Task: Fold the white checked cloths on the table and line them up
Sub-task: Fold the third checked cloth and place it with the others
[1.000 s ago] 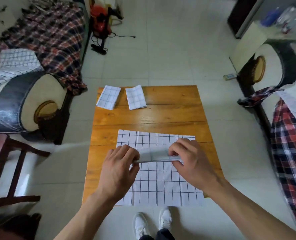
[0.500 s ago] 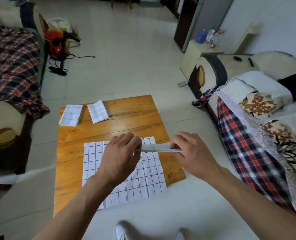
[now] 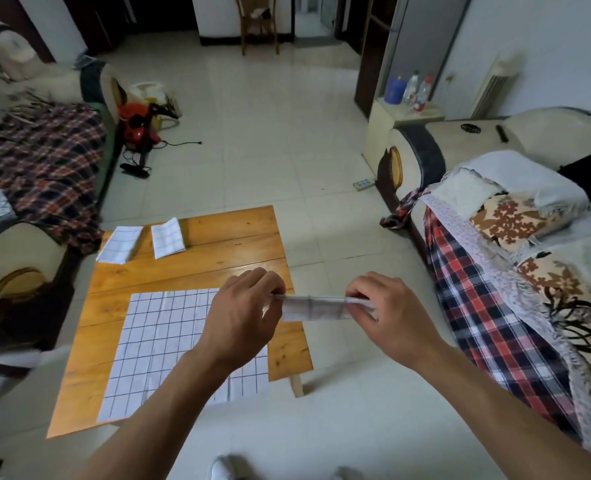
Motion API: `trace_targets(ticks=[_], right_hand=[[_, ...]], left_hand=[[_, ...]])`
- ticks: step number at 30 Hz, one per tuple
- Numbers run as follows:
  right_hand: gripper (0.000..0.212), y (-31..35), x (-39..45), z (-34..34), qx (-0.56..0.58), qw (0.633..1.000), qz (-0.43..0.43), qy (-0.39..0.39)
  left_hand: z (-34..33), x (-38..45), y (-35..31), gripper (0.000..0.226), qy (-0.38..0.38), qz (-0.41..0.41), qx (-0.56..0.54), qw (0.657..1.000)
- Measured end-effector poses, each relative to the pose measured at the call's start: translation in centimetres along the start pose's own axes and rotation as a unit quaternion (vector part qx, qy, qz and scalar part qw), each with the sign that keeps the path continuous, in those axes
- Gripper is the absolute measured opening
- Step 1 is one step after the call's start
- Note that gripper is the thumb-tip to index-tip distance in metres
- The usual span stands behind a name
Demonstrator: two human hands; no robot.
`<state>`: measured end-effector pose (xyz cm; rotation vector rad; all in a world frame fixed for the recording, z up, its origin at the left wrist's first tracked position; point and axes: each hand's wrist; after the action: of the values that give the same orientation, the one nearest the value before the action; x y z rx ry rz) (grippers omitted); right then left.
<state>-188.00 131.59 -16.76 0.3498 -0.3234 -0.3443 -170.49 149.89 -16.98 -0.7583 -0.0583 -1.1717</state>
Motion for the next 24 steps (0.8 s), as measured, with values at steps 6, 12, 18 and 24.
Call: trace_targets(ticks=[6,12,18,24], right_hand=[[0.017,-6.3,-0.1,4.4,0.073,0.997,-0.004,-0.008],[0.016,-11.3,3.8,5.9,0.090,0.995,-0.006,-0.035],[0.015,-18.3,10.4,7.4,0.099,0.995,-0.008,-0.019],[0.010,-25.1,19.5,9.5,0.091,0.995,-0.019,-0.037]], left_hand=[[-3.5,3.5,-5.0,0.017,0.006,0.013,-0.012,1.000],[-6.0,9.8,-5.3,0.016,-0.009,0.018,0.007,1.000],[-10.8,17.6,-3.1,0.014,-0.026,0.023,-0.008,0.999],[-15.3,28.6,-0.2,0.014,-0.045,0.043,-0.056,0.996]])
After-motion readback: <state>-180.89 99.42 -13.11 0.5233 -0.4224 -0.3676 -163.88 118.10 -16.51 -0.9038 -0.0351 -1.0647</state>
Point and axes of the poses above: each hand's wrist, its own x-axis towards the middle knuckle, its own z-axis out of the back of the hand, y = z × x, and after that the axes turned 6 degrees about -x, right-handed
